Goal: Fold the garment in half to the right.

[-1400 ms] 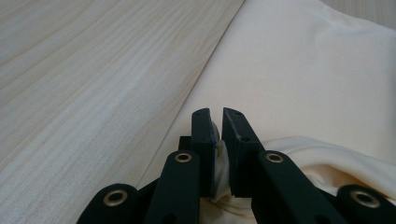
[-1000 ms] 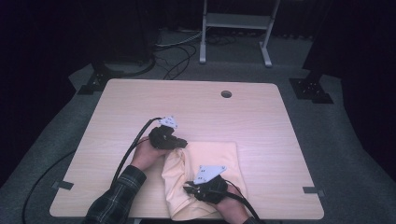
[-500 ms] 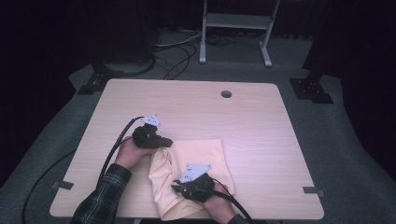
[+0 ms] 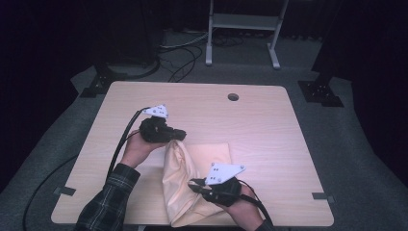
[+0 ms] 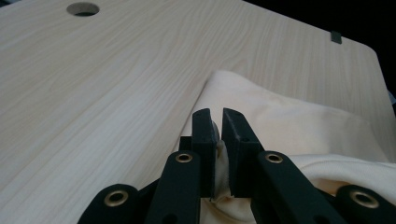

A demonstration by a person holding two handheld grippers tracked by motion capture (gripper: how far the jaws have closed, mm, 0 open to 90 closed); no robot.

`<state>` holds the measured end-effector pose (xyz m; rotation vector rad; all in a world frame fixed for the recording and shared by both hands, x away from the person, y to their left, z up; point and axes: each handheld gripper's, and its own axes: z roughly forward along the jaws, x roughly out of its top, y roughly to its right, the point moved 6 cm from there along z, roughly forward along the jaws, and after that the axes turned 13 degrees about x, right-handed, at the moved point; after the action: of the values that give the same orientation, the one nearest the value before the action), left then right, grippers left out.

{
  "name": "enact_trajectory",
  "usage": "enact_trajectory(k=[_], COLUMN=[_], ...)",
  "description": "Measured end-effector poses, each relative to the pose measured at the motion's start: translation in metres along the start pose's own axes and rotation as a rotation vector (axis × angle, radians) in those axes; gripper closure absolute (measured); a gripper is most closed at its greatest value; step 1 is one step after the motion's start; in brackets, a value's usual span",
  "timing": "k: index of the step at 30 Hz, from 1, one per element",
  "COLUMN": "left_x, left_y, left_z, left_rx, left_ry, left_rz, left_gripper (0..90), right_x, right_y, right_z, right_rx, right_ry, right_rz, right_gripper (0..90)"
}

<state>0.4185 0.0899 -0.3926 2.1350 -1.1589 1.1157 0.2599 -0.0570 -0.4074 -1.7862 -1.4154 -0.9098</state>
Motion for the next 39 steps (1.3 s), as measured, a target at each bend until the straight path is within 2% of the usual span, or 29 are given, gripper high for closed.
enact_trajectory(k=[6, 12, 17, 25, 31, 35, 39], left_x=[0.013, 0.020, 0.018, 0.005, 0.001, 0.000, -0.001], left_y=[0.012, 0.020, 0.026, 0.032, 0.034, 0.037, 0.037], left_z=[0.017, 0.039, 0.061, 0.090, 0.101, 0.107, 0.108], left_rx=[-0.036, -0.059, -0.085, -0.111, -0.111, -0.117, -0.124], left_ry=[0.020, 0.036, 0.030, 0.002, -0.004, -0.013, -0.005], left_rz=[0.015, 0.002, -0.006, -0.024, -0.032, -0.029, -0.041], left_gripper=[83.9, 83.7, 83.4, 82.1, 73.1, 64.6, 57.0], right_x=[-0.008, -0.012, -0.023, -0.058, -0.075, -0.081, -0.084], right_y=[0.001, 0.005, 0.011, 0.025, 0.031, 0.035, 0.038], right_z=[-0.023, -0.041, -0.049, -0.052, -0.048, -0.049, -0.049], right_rx=[-0.035, -0.062, -0.091, -0.100, -0.091, -0.102, -0.104], right_ry=[-0.002, 0.005, -0.011, -0.036, -0.047, -0.048, -0.040], right_rz=[-0.004, -0.001, 0.007, 0.071, 0.111, 0.127, 0.146], right_gripper=[81.6, 81.5, 81.5, 81.3, 79.4, 71.9, 62.8])
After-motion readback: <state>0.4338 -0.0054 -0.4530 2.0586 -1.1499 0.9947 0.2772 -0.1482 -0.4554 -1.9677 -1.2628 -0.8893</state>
